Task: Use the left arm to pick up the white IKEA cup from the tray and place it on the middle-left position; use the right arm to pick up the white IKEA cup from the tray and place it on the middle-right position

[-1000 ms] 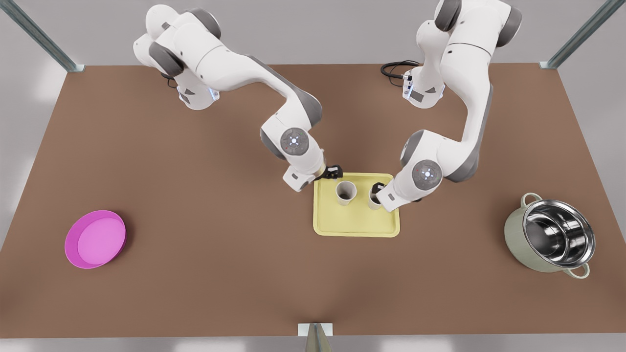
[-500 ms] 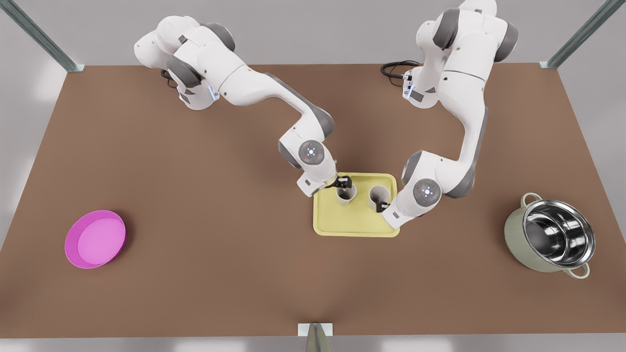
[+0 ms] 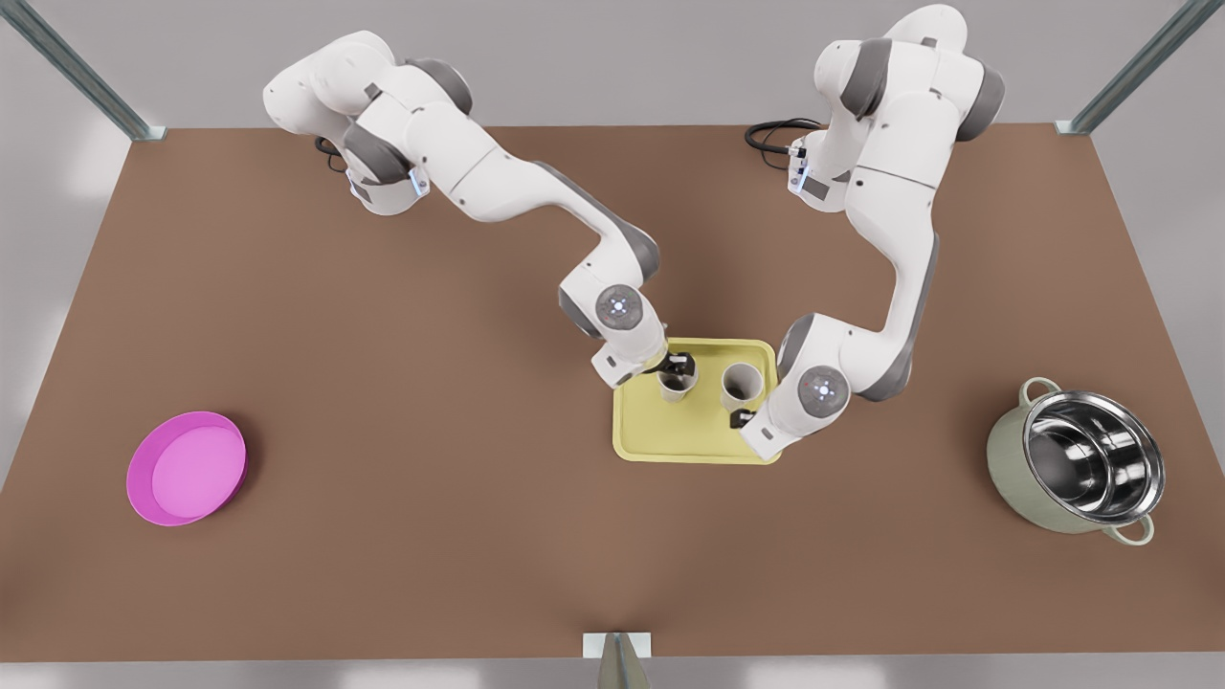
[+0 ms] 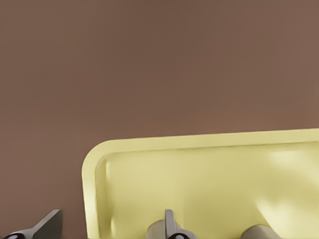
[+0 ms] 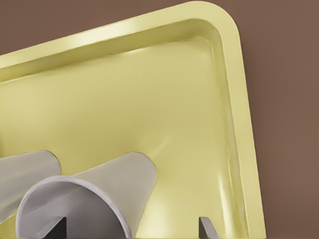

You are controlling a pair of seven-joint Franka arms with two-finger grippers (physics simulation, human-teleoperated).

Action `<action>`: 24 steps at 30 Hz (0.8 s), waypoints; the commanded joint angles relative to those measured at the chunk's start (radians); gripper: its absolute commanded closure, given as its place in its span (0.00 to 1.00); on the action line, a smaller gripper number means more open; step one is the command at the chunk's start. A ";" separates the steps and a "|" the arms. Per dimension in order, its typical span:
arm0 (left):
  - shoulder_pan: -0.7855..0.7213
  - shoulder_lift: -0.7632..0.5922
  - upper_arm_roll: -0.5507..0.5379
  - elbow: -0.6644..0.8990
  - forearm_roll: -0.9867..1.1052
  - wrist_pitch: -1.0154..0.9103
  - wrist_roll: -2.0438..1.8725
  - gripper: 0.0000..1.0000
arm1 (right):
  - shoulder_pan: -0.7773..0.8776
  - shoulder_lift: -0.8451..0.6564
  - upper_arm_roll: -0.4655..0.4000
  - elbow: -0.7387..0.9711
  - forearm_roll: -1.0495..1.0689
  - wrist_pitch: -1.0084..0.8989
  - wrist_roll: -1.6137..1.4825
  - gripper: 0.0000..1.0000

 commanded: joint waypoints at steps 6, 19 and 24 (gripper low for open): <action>-0.003 -0.065 0.000 -0.020 0.001 -0.016 -0.046 0.00 | -0.002 0.017 -0.003 0.001 0.000 0.020 0.036 0.64; -0.002 -0.226 -0.002 -0.319 -0.010 0.085 -0.046 0.00 | -0.194 -0.229 0.003 0.002 0.053 -0.421 -0.278 1.00; -0.011 -0.158 -0.003 -0.316 -0.013 0.169 -0.052 0.00 | -0.446 -0.275 -0.005 0.004 0.038 -0.605 -0.859 1.00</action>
